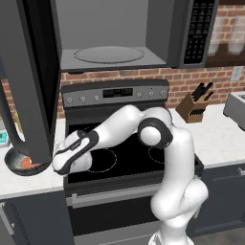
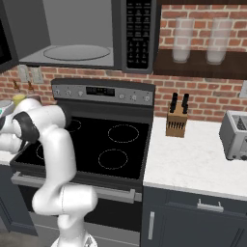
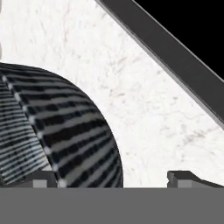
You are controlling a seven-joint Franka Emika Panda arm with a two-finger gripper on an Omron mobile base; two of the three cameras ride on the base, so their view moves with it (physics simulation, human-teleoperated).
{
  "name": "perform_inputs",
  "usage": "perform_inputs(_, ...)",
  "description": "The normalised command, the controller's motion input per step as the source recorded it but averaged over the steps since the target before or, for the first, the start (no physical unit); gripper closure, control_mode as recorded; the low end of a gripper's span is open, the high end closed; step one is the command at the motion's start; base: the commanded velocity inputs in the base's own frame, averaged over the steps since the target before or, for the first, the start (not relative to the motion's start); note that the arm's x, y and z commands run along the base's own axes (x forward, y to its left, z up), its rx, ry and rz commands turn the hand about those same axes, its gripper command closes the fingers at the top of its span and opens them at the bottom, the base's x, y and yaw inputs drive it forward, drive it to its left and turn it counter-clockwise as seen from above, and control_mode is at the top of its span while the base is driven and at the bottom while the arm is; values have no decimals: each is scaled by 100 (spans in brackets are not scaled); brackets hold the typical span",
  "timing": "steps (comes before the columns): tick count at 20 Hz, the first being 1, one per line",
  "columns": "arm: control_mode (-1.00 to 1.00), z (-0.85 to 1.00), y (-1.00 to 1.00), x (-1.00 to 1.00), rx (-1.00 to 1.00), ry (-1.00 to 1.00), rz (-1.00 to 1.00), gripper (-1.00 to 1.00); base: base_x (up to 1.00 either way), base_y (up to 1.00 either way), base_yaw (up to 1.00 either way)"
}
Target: Open the microwave, place the bowl with waffle inside the microwave, then close the microwave door and turn it on.
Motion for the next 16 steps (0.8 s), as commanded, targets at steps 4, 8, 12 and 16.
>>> perform_inputs(4,-100,0,7,22,-1,7,-3,-100,0,0,0)
perform_inputs(8,-100,0,11,24,-2,8,-3,-100,0,0,0)
perform_inputs(12,-100,-10,13,15,-5,9,-2,100,0,0,0)
perform_inputs(16,-100,-41,6,0,-8,6,-1,100,0,0,0)
